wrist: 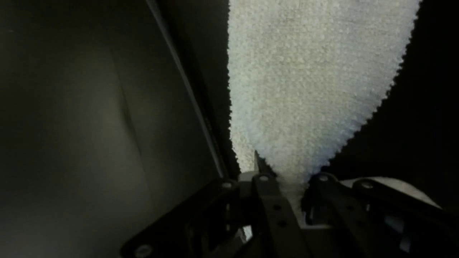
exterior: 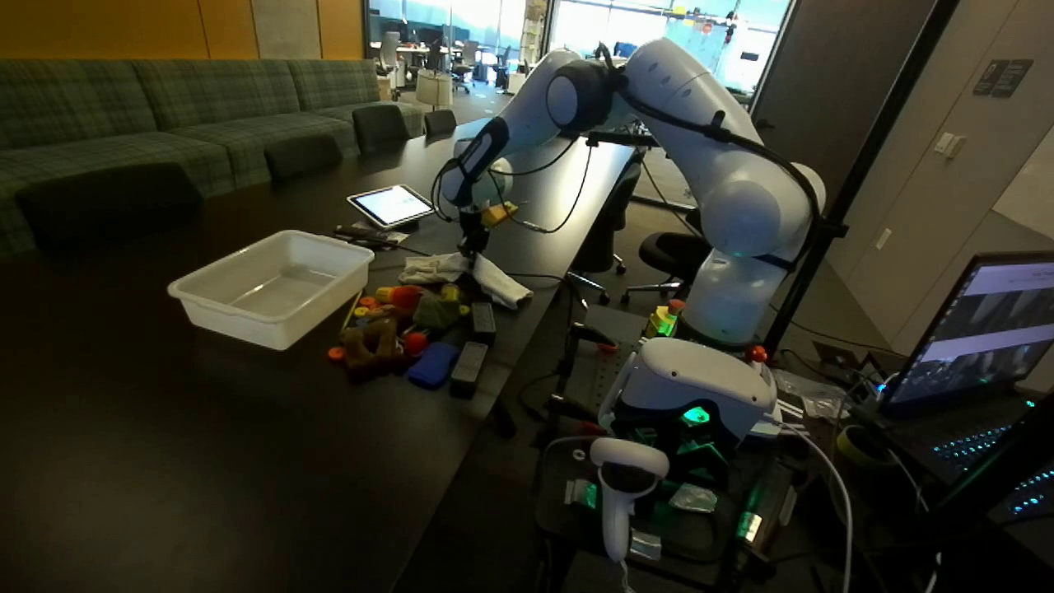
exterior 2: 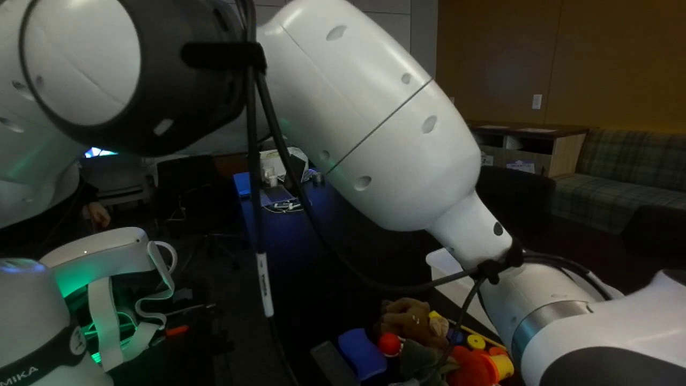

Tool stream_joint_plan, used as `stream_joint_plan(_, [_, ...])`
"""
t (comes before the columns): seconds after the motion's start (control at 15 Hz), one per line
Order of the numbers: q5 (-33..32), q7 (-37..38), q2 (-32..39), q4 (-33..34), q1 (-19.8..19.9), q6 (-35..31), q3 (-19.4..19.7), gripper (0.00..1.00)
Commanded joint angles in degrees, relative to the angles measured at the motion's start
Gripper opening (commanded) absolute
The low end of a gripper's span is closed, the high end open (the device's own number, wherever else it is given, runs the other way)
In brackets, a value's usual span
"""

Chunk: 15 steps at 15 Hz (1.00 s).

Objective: Use the white cloth to push the objects to the left and put it in the white container

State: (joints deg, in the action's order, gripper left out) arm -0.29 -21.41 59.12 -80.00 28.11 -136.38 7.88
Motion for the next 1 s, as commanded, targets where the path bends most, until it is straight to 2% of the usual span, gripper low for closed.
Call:
stream_joint_plan(0.0, [-0.80, -4.94, -8.24, -7.37, 2.30, 1.66, -0.36, 0.06])
stream_joint_plan(0.47, [-3.28, -9.52, -22.25, -20.00, 4.53, 2.55, 2.60, 0.07])
stream_joint_plan(0.73, [-8.42, -9.24, -28.50, -26.12, 3.38, 1.99, 5.94, 0.07])
stream_joint_plan(0.93, [-14.61, -6.94, -32.07, -31.22, 1.25, -0.86, 8.43, 0.07])
